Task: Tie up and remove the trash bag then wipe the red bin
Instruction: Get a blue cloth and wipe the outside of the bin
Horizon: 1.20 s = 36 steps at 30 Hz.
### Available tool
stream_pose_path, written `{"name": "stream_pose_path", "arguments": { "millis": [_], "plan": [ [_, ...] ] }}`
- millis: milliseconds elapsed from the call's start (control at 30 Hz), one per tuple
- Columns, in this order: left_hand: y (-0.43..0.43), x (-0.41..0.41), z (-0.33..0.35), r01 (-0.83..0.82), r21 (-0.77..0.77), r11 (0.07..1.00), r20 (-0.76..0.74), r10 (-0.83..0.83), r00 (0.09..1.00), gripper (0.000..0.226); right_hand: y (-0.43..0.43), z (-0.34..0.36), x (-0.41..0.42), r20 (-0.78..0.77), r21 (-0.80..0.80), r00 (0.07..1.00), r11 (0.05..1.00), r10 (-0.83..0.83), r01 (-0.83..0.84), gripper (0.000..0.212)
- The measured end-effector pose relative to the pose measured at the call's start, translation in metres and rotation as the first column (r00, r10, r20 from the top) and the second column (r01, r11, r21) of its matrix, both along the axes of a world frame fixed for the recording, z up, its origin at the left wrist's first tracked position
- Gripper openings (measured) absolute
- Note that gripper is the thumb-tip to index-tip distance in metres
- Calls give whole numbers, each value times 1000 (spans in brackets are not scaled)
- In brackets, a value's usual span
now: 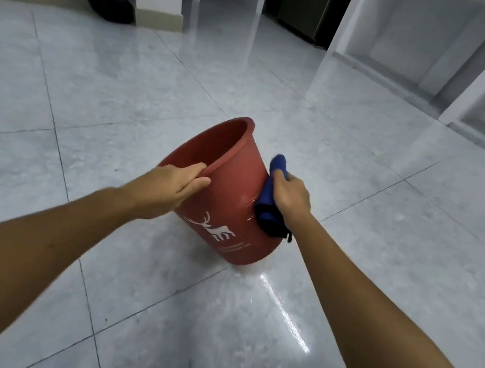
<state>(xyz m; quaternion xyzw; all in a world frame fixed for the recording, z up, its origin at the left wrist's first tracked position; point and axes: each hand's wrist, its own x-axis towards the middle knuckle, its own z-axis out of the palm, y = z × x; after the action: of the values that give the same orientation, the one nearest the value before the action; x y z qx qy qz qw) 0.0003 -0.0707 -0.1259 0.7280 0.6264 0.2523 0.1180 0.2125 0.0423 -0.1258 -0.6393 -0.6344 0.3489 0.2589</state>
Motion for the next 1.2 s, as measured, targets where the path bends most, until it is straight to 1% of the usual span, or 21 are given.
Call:
{"name": "stream_pose_path", "arguments": {
  "millis": [67, 133, 167, 200, 267, 333, 400, 467, 533, 600, 667, 733, 767, 833, 867, 933, 967, 1000, 1033, 1067, 1200],
  "plan": [
    [12, 16, 3, -80, 91, 993, 57, 75, 996, 44, 0, 14, -24, -75, 120, 991, 987, 114, -105, 38],
    [24, 20, 8, -189, 158, 969, 79, 179, 981, 44, 0, 19, -39, -63, 198, 976, 961, 211, -195, 44],
    [28, 18, 9, -217, 166, 962, 74, 207, 975, 43, 2, 16, -40, -46, 209, 973, 955, 224, -210, 44],
    [30, 15, 10, -230, 157, 961, 72, 221, 973, 44, 4, 9, -38, -37, 210, 977, 957, 212, -200, 40],
    [31, 7, 6, -254, 134, 958, 110, 240, 965, 44, 8, -11, -22, 14, 158, 993, 980, 116, -117, 30],
    [29, 2, 5, -280, 110, 954, 147, 263, 953, 42, 7, -28, 6, 116, 4, 993, 1000, -12, 12, 30],
    [28, 1, 8, -270, 82, 959, 135, 257, 957, 42, 1, -37, 26, 181, -117, 981, 988, -75, 97, 32],
    [31, 3, 14, -247, 56, 967, 139, 237, 961, 44, -2, -34, 24, 193, -88, 980, 995, -38, 56, 30],
    [37, 11, 21, -228, 37, 973, 144, 221, 965, 46, -3, -16, 3, 156, 50, 987, 998, 35, -43, 29],
    [46, 24, 28, -195, 41, 980, 93, 190, 977, 49, -4, 9, -21, 30, 165, 994, 981, 102, -105, 28],
    [52, 34, 33, -188, 61, 980, 34, 186, 982, 53, -2, 23, -32, -63, 201, 989, 972, 136, -121, 28],
    [54, 36, 35, -209, 85, 974, 50, 206, 977, 52, 1, 15, -24, -55, 192, 994, 978, 95, -83, 29],
    [52, 34, 35, -222, 85, 971, 108, 213, 971, 48, 3, 4, -13, -21, 159, 999, 986, 44, -40, 29],
    [39, 21, 29, -231, 40, 972, 224, 216, 950, 41, 4, -23, 16, 109, 15, 992, 998, -68, 67, 34],
    [28, 10, 22, -210, 2, 978, 206, 205, 957, 41, 3, -36, 31, 162, -73, 981, 991, -103, 116, 38],
    [5, -17, 4, -156, -99, 983, 37, 160, 986, 35, 1, -49, 54, 194, -167, 973, 973, -128, 161, 37],
    [-6, -29, -2, -148, -163, 975, -42, 143, 989, 24, 1, -49, 57, 193, -169, 974, 974, -117, 151, 36],
    [-13, -37, -4, -163, -217, 962, -78, 149, 986, 12, 2, -45, 56, 187, -149, 977, 980, -101, 130, 36],
    [-16, -39, -2, -174, -239, 955, -83, 159, 984, 6, 3, -38, 49, 175, -110, 981, 989, -82, 102, 38],
    [-14, -35, 1, -173, -222, 960, -89, 157, 984, 7, 3, -30, 38, 161, -58, 986, 996, -53, 63, 39],
    [6, 6, 22, -148, 2, 989, -82, 148, 986, 26, -4, 14, -24, 62, 118, 992, 987, 106, -113, 29]
  ]
}}
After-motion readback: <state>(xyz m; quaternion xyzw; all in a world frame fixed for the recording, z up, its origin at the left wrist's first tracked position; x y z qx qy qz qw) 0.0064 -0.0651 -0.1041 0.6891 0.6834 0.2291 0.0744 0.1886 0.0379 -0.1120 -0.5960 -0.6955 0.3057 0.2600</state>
